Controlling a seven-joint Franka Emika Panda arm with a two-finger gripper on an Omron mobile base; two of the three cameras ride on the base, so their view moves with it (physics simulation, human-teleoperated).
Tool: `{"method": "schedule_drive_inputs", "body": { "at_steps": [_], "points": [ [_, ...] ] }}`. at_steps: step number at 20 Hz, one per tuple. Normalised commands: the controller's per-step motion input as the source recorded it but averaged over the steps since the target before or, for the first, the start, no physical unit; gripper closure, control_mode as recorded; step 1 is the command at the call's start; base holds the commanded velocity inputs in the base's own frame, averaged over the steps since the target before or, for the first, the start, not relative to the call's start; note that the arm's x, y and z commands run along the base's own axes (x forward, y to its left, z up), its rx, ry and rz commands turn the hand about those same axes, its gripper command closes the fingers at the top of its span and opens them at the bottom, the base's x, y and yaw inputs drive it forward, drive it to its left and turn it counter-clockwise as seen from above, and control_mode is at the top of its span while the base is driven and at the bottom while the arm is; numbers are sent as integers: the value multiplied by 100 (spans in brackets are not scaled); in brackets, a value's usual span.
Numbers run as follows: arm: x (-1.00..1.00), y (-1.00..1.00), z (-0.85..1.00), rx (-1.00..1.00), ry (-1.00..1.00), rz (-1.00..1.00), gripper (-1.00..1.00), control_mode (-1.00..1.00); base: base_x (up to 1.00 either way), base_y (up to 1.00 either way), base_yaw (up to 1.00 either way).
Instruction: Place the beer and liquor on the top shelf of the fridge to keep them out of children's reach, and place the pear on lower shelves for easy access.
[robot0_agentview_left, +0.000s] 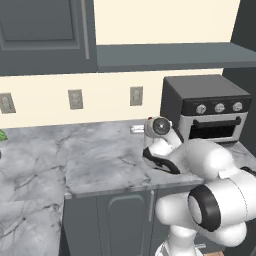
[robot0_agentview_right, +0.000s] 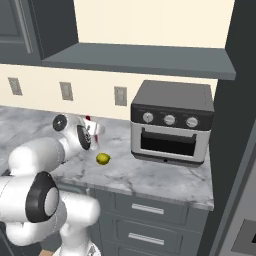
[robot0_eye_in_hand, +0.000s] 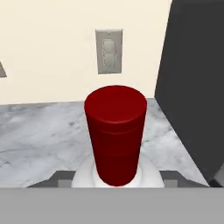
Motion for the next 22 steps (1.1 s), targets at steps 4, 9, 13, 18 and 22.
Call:
{"method": "schedule_drive_inputs", "body": {
  "at_steps": [4,9,13,18,22],
  "points": [
    [-69,0,100,3,-13,25,100,-100,0,0,0],
    [-67,0,100,2,2,16,100,-100,0,0,0],
    [-67,0,100,1,15,12,100,-100,0,0,0],
    [-84,-1,78,0,18,4,100,-100,0,0,0],
    [-100,-21,37,-3,5,0,100,-100,0,0,0]
  ]
}}
